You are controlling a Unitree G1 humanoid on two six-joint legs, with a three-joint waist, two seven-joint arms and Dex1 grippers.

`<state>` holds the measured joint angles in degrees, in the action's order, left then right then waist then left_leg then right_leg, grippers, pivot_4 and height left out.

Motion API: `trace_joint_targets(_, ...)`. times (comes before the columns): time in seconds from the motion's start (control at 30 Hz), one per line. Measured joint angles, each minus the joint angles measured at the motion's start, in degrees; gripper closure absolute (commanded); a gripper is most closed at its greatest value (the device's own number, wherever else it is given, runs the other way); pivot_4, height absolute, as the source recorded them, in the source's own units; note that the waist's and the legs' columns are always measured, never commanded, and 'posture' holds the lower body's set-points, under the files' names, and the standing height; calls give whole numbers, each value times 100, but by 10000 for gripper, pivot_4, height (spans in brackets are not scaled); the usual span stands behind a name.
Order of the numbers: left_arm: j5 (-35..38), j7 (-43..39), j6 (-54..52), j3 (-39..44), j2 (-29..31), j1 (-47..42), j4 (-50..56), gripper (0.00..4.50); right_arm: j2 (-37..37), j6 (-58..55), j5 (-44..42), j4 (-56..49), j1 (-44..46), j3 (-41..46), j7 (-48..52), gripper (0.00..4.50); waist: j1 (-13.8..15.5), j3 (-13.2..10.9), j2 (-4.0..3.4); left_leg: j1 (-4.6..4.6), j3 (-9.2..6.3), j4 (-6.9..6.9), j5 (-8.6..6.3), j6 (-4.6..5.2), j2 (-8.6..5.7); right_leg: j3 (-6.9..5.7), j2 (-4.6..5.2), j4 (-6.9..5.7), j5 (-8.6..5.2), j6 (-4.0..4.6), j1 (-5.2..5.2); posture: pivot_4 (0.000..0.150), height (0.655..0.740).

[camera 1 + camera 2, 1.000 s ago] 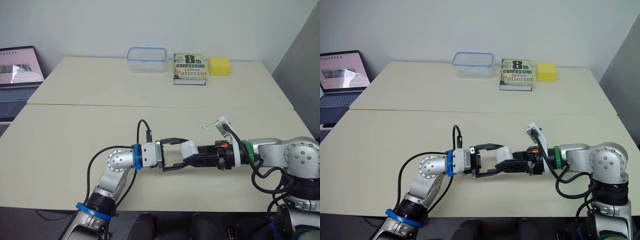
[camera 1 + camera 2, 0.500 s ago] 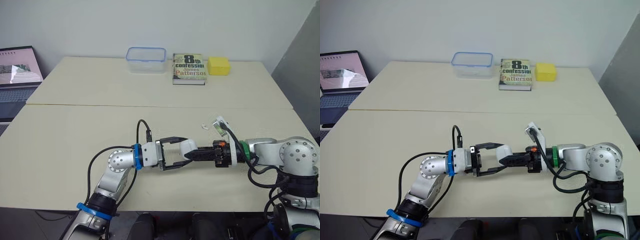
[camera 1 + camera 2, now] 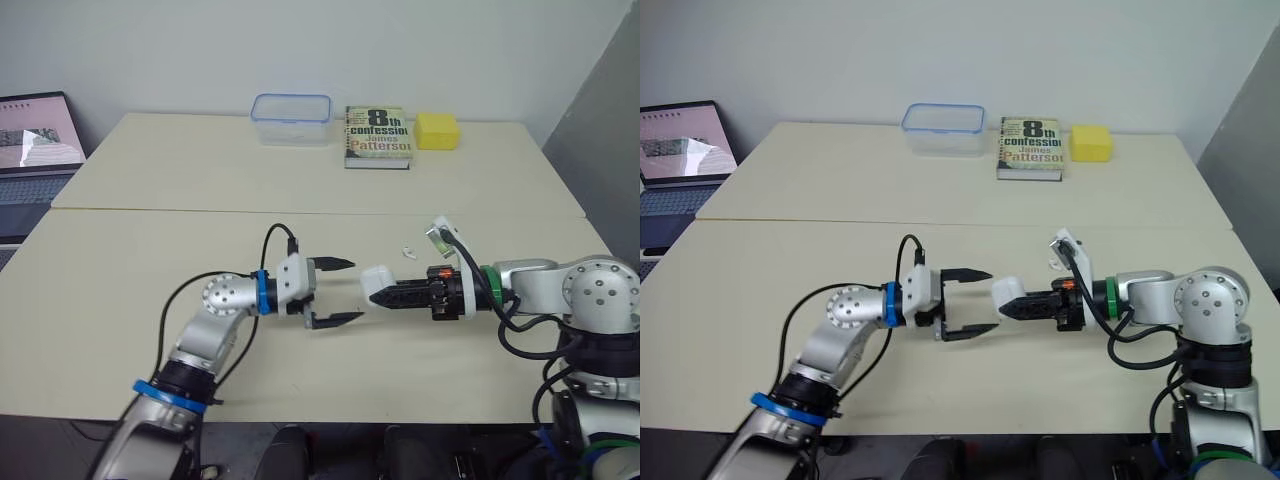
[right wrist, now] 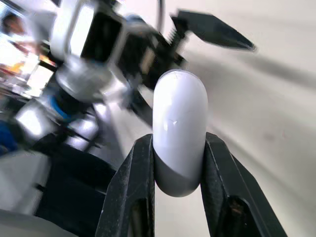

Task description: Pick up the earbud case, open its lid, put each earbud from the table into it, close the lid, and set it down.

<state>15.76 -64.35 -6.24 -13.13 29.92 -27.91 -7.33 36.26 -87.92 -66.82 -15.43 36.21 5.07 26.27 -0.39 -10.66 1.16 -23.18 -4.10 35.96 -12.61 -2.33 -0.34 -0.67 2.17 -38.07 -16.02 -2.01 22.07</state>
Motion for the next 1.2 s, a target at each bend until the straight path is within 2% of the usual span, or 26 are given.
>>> trace_joint_targets(0.1,256,-147,-1297,-11,344,-201,548,0,1230,1066,1119,-788,96,-1136,867,36821,-9,-7,-10,-30,-3,2,0,0,2,-5,0,8,-1,-2,27,1500,7400)
trace_joint_targets(0.17,448,-239,-1853,-13,463,-312,1040,0,1721,1849,1905,-1130,147,-1826,1406,36821,-23,-7,-10,-30,-4,0,-1,-1,4,-8,0,11,-2,-4,26,1500,7400)
trace_joint_targets(0.3,543,-187,-2570,-240,476,-537,1763,0,1975,2999,3110,-1370,220,-2784,2073,36821,-64,-8,-9,-30,-6,2,0,-1,3,-8,0,6,-2,-4,26,1500,7400)
trace_joint_targets(0.4,437,-81,-2823,-491,400,-631,1922,0,1984,3433,3661,-1369,174,-3085,2329,36821,-66,-9,-8,-30,-6,10,0,-2,2,-6,0,3,-1,-4,24,1500,7400)
trace_joint_targets(0.73,51,0,-2779,-972,143,-802,1967,0,1706,3384,4090,-1442,391,-3143,2826,36821,-60,-9,-7,-29,-9,10,0,-2,2,-5,1,2,1,-1,24,1500,7400)
trace_joint_targets(1.2,-47,3,-2625,-981,4,-864,1688,0,1639,3158,4233,-1573,541,-3142,3010,36821,-60,-9,-7,-28,-13,13,1,-2,1,-6,3,-3,8,11,24,1500,7400)
